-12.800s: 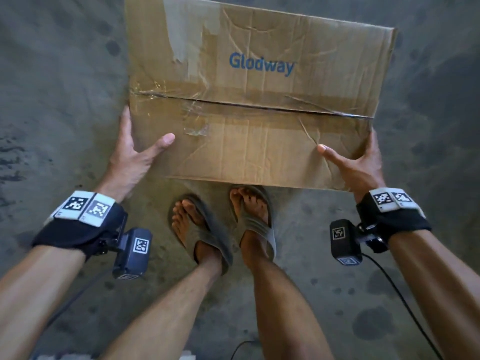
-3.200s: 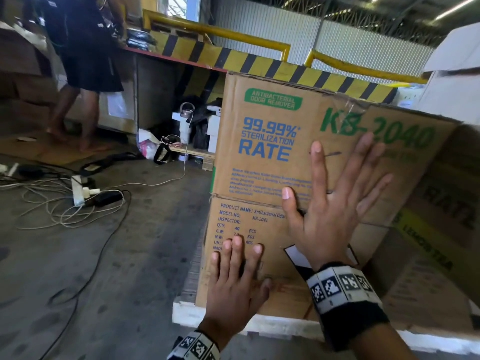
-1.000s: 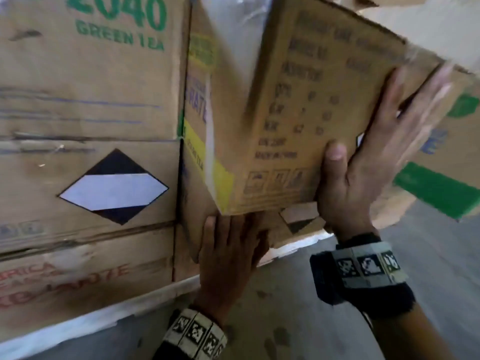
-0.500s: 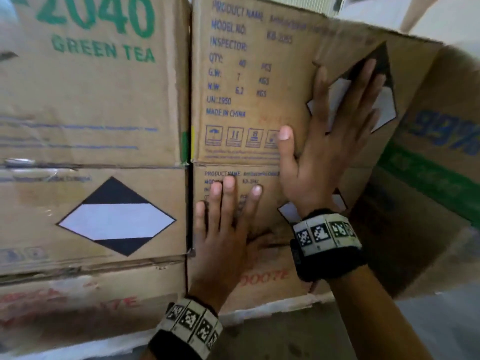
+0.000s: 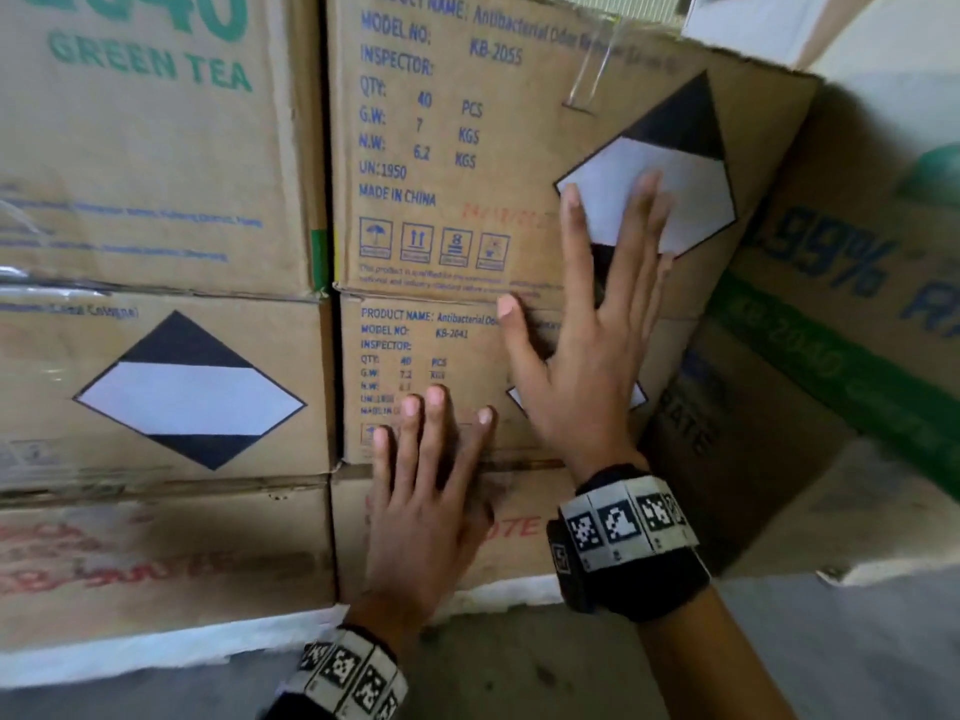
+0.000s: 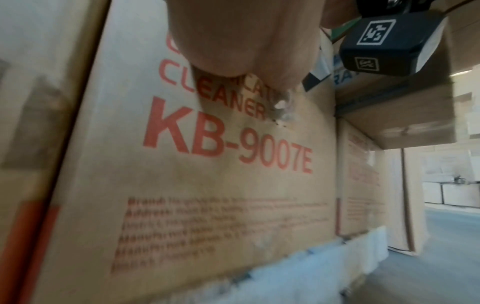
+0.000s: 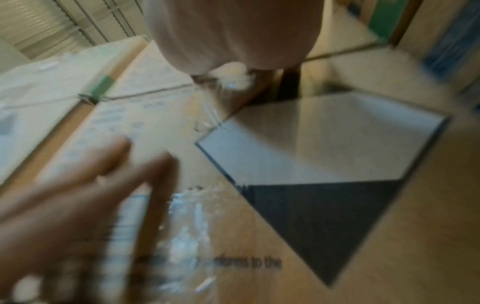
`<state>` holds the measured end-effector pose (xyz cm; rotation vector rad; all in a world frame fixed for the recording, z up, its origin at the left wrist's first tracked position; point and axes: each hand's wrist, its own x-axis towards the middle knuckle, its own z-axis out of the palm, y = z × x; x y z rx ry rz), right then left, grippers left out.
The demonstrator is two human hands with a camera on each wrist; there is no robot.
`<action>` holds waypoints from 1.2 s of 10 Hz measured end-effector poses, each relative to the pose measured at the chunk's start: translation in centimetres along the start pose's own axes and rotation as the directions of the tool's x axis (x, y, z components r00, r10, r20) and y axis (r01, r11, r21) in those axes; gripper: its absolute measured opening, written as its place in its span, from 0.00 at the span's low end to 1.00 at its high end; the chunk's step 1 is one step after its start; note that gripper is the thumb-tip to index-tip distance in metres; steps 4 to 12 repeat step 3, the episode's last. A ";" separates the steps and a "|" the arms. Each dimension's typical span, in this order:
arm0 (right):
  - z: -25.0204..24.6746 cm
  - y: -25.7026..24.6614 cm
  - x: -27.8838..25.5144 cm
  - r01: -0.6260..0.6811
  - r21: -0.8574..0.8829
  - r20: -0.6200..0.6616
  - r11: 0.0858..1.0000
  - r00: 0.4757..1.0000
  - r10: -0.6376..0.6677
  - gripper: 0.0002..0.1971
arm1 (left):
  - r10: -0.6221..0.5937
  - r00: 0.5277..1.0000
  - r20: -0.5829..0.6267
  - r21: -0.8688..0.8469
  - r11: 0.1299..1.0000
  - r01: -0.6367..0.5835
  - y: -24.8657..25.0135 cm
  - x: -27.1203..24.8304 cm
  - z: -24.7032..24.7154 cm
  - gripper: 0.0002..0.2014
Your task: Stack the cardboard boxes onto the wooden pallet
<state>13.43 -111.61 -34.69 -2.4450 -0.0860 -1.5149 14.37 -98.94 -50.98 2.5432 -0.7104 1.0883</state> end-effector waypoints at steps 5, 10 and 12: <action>-12.5 -2.3 -13.9 -0.228 0.273 0.267 0.935 0.951 0.155 0.14 | 0.215 0.950 -0.225 -0.457 0.838 -0.298 6.5 -6.4 -1.7 0.19; -12.5 -2.3 -13.9 -0.228 0.273 0.267 0.935 0.951 0.155 0.14 | 0.215 0.950 -0.225 -0.457 0.838 -0.298 6.5 -6.4 -1.7 0.19; -12.5 -2.3 -13.9 -0.228 0.273 0.267 0.935 0.951 0.155 0.14 | 0.215 0.950 -0.225 -0.457 0.838 -0.298 6.5 -6.4 -1.7 0.19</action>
